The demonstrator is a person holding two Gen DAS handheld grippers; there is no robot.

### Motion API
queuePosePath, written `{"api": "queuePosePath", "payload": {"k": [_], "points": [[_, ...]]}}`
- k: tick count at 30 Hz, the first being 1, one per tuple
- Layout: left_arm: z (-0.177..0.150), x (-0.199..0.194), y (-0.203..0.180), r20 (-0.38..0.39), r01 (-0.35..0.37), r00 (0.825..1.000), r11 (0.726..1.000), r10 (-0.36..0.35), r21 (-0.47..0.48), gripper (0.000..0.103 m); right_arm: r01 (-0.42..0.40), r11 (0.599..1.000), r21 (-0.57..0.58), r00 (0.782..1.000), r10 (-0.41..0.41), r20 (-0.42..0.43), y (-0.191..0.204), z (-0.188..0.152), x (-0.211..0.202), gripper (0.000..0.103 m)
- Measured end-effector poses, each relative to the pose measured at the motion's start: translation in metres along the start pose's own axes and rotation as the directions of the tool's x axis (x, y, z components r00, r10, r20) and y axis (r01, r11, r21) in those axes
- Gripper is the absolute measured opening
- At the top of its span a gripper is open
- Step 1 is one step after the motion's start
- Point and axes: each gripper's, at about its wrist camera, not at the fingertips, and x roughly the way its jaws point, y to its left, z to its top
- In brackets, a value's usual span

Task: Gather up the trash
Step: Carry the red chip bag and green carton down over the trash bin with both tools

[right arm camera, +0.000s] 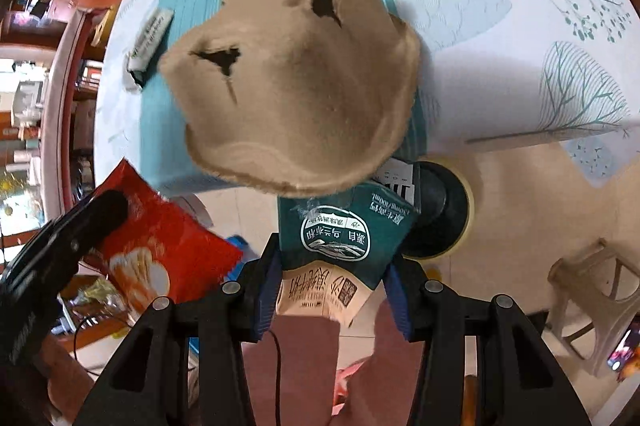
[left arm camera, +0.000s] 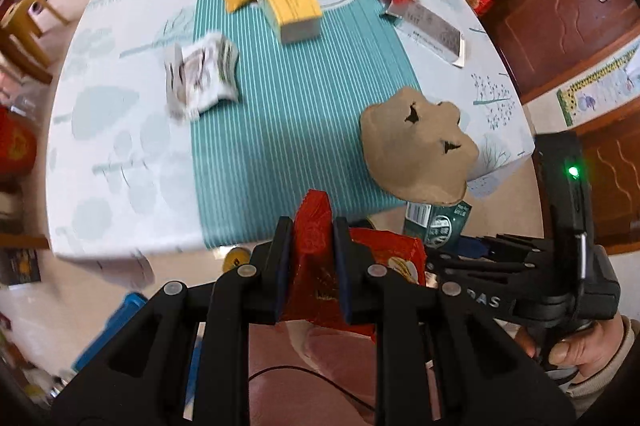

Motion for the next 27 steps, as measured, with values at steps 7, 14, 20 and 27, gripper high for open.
{"api": "queuePosePath", "payload": {"k": [7, 14, 20, 27], "points": [[-0.046, 0.005, -0.012, 0.034, -0.039, 0.999, 0.995, 0.043, -0.089, 0.017, -0.014, 0.999, -0.039, 1.000, 0.015, 0.024, -0.014, -0.007, 0.010, 0.046], [-0.069, 0.014, -0.019, 0.047, -0.066, 0.996, 0.986, 0.074, -0.155, 0.017, -0.016, 0.996, -0.087, 0.995, 0.025, 0.101, -0.031, -0.003, 0.024, 0.046], [-0.076, 0.026, -0.023, 0.055, -0.086, 0.994, 0.989, 0.094, -0.121, 0.017, 0.021, 0.987, -0.161, 0.960, 0.025, 0.279, -0.032, -0.030, 0.016, 0.046], [-0.087, 0.066, -0.027, 0.062, -0.070, 0.995, 0.995, 0.075, -0.077, 0.017, 0.034, 0.993, -0.113, 0.942, 0.006, 0.335, -0.044, -0.061, 0.049, 0.046]]}}
